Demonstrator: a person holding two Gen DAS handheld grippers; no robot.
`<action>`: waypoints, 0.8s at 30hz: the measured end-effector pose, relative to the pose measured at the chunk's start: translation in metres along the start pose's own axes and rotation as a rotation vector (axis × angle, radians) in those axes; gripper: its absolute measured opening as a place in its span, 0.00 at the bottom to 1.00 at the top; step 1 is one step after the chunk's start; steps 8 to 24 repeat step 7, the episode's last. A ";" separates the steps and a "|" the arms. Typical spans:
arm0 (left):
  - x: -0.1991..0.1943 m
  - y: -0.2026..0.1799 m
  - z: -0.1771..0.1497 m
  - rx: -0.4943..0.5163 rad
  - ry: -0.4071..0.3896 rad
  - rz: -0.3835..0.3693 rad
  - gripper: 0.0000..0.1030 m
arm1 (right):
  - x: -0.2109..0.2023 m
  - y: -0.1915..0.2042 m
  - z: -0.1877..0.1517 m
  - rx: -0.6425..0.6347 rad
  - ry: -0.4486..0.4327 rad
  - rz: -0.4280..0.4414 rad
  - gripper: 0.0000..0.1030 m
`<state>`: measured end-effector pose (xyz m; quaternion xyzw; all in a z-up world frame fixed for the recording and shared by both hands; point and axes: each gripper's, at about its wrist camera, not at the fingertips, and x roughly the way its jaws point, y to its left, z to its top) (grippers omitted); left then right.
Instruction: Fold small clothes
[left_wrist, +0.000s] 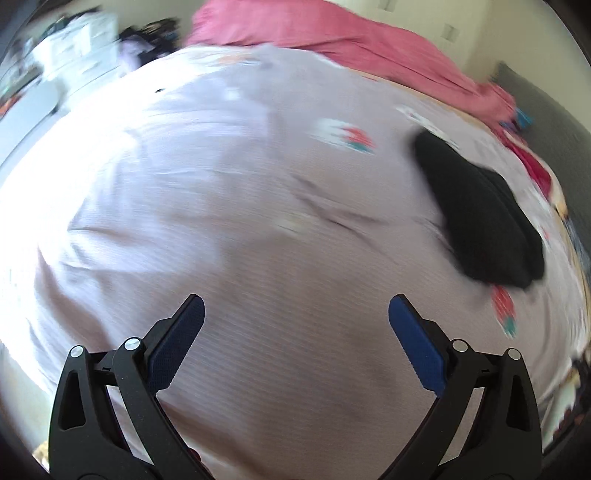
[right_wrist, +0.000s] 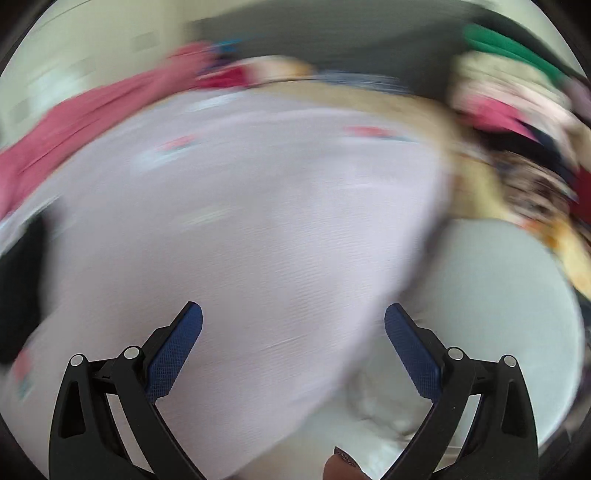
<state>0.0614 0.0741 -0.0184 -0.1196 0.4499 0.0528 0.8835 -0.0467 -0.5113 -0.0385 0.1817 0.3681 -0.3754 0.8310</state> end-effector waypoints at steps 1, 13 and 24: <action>0.003 0.019 0.008 -0.030 -0.001 0.022 0.91 | 0.014 -0.037 0.013 0.062 -0.013 -0.094 0.96; 0.023 0.151 0.072 -0.173 -0.031 0.295 0.91 | 0.083 -0.221 0.055 0.395 0.077 -0.448 0.96; 0.023 0.151 0.072 -0.173 -0.031 0.295 0.91 | 0.083 -0.221 0.055 0.395 0.077 -0.448 0.96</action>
